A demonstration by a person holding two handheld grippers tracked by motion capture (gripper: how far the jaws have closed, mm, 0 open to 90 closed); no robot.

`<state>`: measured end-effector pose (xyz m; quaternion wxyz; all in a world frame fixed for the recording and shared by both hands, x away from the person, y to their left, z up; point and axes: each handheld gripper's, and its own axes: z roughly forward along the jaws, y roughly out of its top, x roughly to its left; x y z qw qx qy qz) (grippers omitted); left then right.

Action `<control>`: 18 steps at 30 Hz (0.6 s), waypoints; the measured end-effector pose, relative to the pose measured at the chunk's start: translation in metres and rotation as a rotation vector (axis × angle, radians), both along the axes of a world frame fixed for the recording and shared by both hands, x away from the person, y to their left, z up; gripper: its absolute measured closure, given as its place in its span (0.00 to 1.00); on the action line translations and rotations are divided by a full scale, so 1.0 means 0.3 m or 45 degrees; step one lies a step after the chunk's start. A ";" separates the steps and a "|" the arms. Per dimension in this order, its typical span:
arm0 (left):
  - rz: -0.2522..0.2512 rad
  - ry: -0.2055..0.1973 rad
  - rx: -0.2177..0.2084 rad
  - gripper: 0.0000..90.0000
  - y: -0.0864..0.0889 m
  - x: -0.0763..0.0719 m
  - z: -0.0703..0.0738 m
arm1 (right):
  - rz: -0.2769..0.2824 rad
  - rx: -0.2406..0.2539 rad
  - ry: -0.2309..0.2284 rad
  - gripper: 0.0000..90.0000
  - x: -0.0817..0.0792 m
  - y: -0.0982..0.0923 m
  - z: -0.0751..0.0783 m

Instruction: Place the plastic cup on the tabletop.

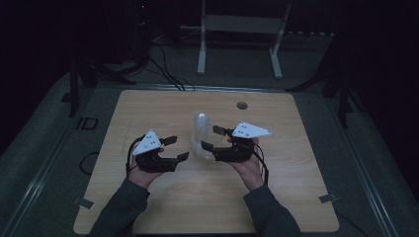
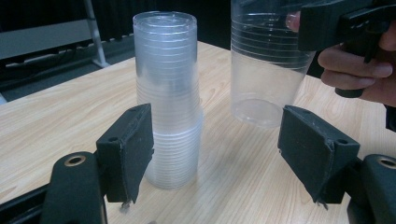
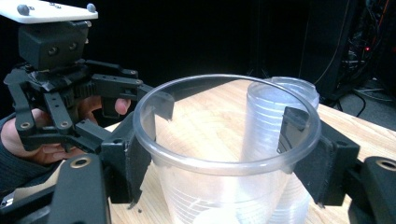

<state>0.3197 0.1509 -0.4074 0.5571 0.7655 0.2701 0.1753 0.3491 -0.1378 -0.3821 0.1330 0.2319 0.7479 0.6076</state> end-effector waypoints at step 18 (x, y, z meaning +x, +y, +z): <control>-0.001 0.004 0.004 0.30 -0.001 0.001 -0.002 | -0.031 -0.007 0.017 0.31 0.008 -0.031 -0.027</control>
